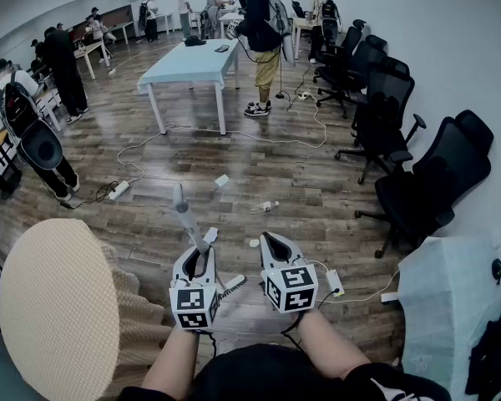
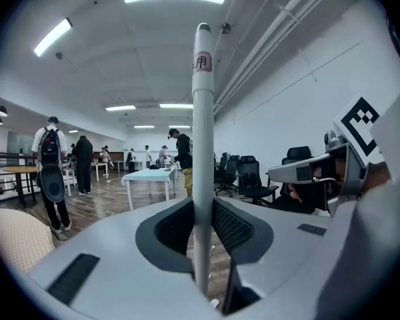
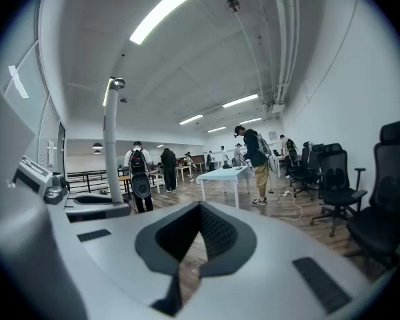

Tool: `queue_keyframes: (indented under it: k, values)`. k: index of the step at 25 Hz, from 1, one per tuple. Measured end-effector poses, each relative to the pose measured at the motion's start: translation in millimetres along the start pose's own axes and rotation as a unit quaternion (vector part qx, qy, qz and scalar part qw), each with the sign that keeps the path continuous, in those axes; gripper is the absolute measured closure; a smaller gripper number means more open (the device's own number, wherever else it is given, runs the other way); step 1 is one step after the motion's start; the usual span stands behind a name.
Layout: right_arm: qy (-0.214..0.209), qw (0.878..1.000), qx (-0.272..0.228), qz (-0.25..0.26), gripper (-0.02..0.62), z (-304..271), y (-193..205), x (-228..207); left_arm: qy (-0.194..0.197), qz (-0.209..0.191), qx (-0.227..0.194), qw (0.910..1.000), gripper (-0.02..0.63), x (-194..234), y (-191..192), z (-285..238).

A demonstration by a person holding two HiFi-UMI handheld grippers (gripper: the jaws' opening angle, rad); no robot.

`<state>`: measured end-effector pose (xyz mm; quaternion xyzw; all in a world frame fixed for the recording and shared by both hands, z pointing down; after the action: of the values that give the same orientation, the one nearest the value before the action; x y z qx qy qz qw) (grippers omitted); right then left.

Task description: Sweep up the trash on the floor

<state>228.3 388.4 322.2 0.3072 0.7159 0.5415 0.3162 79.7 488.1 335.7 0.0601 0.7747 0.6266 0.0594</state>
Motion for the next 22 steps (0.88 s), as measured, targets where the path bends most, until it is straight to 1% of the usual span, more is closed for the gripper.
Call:
queue_keyframes:
  k: [4,11,15,20,22]
  values:
    - [0.010,1.000,-0.008,-0.007,0.581,-4,3,-6,0.004,0.006,0.004,1.0000,0.522,2,6,-6]
    - [0.016,1.000,0.006,-0.025,0.581,-17,12,-11,0.004,0.006,0.012,0.9999,0.522,9,10,-17]
    - [0.024,0.999,0.006,-0.024,0.581,-29,10,-1,0.005,0.009,0.014,0.9998,0.522,27,13,-18]
    - [0.007,0.999,0.013,-0.032,0.581,-43,19,9,0.024,0.002,0.015,0.9996,0.522,39,23,-23]
    - [0.011,0.999,0.010,-0.039,0.581,-49,23,18,0.025,0.003,0.016,0.9995,0.522,51,29,-22]
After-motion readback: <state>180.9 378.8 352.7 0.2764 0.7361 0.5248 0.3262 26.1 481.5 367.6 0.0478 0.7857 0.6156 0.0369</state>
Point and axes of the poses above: the fingertips, and each gripper's own axes: z backward along the fingers, x to its left, y out of its underside, the point moved 5 cm from there along z, backward along the fingers
